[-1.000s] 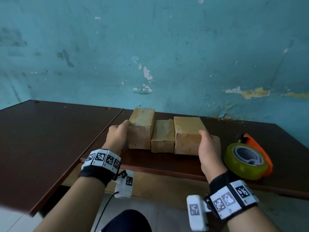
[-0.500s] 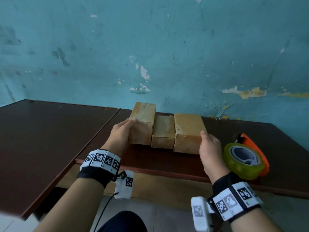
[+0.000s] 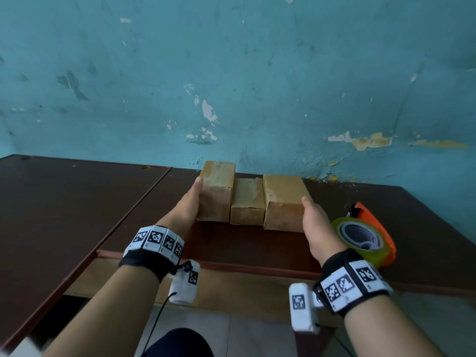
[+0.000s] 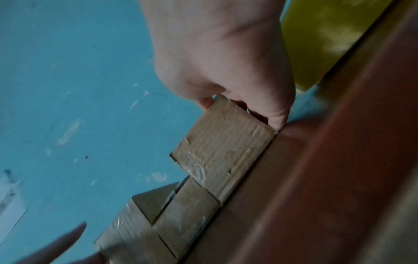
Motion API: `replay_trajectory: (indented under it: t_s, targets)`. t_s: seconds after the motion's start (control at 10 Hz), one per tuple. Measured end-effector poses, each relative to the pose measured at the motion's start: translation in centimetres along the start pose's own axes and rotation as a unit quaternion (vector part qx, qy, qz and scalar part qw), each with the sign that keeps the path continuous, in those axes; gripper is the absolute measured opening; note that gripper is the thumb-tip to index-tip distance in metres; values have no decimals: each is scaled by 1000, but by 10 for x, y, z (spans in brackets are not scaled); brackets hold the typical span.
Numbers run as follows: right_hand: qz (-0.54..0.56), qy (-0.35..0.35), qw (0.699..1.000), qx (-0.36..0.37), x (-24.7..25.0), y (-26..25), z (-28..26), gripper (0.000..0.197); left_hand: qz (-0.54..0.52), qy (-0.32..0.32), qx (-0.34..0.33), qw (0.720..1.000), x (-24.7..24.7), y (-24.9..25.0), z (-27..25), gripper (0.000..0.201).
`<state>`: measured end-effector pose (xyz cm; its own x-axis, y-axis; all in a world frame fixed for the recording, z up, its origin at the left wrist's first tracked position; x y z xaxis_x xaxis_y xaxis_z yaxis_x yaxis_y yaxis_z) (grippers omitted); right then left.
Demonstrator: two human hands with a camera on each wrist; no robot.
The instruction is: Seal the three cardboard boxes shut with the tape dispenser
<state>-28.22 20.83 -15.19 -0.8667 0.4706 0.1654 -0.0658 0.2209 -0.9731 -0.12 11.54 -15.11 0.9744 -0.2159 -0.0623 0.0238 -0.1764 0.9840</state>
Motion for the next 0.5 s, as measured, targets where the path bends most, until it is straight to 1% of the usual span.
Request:
replay_trajectory:
  t_s: [0.1,0.2,0.3,0.4,0.5]
  targets:
    - [39,-32,998,-38,3,-1,10,65,63,-20,17,998,9,-8,10,99]
    - [48,-40,997,-49,7,1,21,67,140,9,-7,990,13,-2,9,100]
    - [71,-35,996,-41,9,2,23,69,168,32,-47,984,3,18,-16,98]
    - [117,-18,993,0,15,-7,11,53,203,25,-77,976,-3,23,-25,82]
    - [79,24,995,50,25,-24,-16,44,251,47,-132,958,-9,32,-37,74]
Point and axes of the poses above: each hand's wrist, its own z-axis towards the middle knuckle, its own x-axis out of the back of the hand, y = z × x, the point moved 3 cm from there along z, towards the middle knuckle, and after that the axes turned 5 degrees about -y, right-handed, at the moved point
